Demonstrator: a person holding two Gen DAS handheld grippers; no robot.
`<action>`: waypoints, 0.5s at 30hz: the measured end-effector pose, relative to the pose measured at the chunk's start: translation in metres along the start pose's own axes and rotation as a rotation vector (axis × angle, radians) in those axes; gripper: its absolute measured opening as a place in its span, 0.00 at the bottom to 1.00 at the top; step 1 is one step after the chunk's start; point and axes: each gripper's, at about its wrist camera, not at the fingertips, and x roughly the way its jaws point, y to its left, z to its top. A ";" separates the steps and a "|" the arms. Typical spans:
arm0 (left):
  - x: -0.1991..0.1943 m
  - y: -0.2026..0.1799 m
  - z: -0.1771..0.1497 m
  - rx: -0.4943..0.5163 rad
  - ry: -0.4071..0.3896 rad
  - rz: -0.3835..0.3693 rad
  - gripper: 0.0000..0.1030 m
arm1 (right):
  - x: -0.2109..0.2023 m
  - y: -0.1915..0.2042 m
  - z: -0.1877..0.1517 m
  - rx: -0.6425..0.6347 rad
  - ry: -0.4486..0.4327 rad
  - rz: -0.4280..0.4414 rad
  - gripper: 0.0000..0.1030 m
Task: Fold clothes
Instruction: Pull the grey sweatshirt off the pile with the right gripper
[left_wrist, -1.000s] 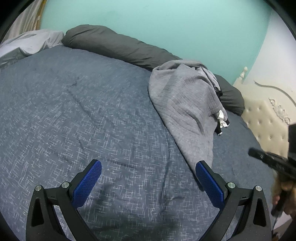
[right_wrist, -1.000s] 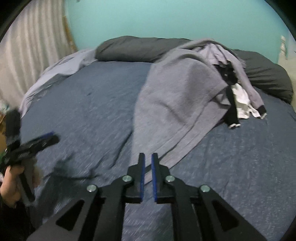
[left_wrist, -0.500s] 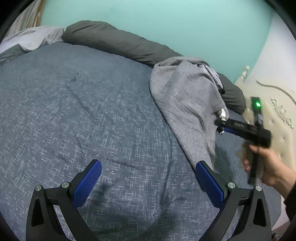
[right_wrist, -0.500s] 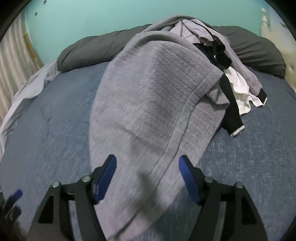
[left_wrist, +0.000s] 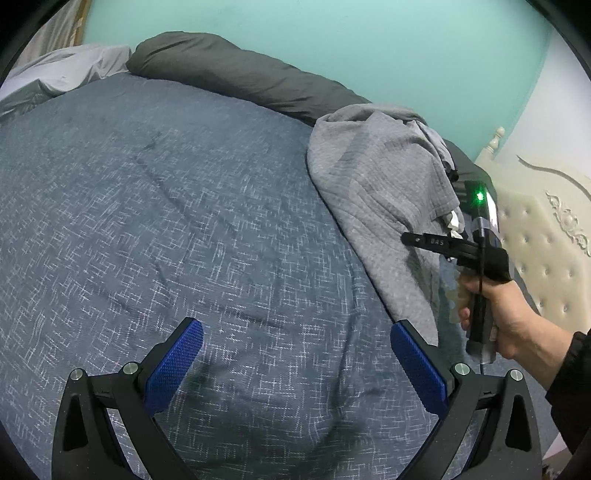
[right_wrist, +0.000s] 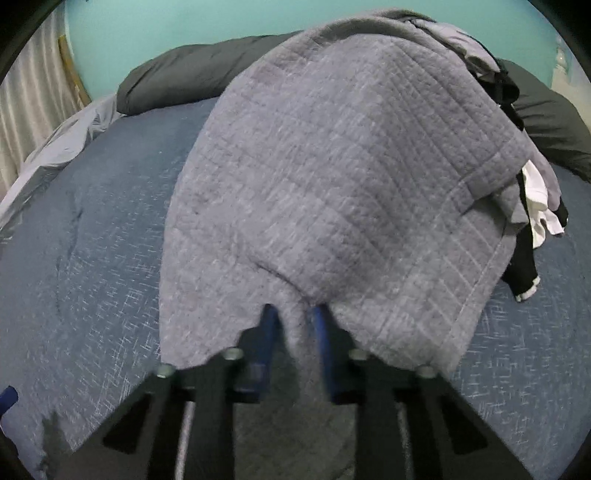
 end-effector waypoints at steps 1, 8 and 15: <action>0.000 0.000 0.000 0.000 0.001 0.000 1.00 | -0.005 0.001 0.000 -0.012 -0.010 0.007 0.05; 0.000 0.002 0.002 -0.006 0.001 -0.002 1.00 | -0.062 0.024 -0.016 -0.121 -0.065 0.087 0.03; -0.010 0.005 0.007 -0.015 -0.036 0.000 1.00 | -0.124 0.064 -0.062 -0.231 -0.019 0.196 0.02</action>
